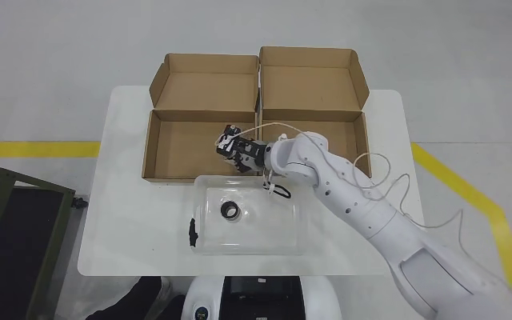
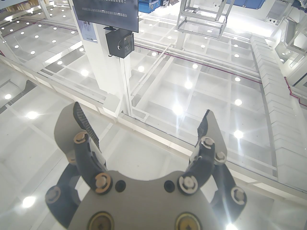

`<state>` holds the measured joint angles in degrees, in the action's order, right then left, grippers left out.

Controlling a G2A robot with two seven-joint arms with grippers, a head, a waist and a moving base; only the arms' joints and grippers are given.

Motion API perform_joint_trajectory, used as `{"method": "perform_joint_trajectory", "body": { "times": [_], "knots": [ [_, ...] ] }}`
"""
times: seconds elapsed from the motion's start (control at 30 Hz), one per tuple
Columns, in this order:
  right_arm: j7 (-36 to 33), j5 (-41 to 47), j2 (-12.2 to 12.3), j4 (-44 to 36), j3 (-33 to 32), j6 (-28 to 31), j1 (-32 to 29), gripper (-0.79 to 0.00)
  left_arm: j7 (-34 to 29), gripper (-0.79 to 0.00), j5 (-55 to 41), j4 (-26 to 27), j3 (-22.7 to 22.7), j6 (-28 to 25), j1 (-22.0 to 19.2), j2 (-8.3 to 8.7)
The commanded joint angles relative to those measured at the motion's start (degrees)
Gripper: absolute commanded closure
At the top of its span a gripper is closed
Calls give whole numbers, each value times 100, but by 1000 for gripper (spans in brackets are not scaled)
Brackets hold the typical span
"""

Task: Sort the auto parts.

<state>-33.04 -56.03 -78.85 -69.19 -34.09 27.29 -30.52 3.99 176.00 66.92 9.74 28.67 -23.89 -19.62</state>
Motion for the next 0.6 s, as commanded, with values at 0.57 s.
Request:
{"method": "perform_joint_trajectory", "body": {
  "times": [0.57],
  "knots": [
    [-190,97,-301,650,104,140,232,-280,0,-785,0,0,0,0,0,0]
  ]
}}
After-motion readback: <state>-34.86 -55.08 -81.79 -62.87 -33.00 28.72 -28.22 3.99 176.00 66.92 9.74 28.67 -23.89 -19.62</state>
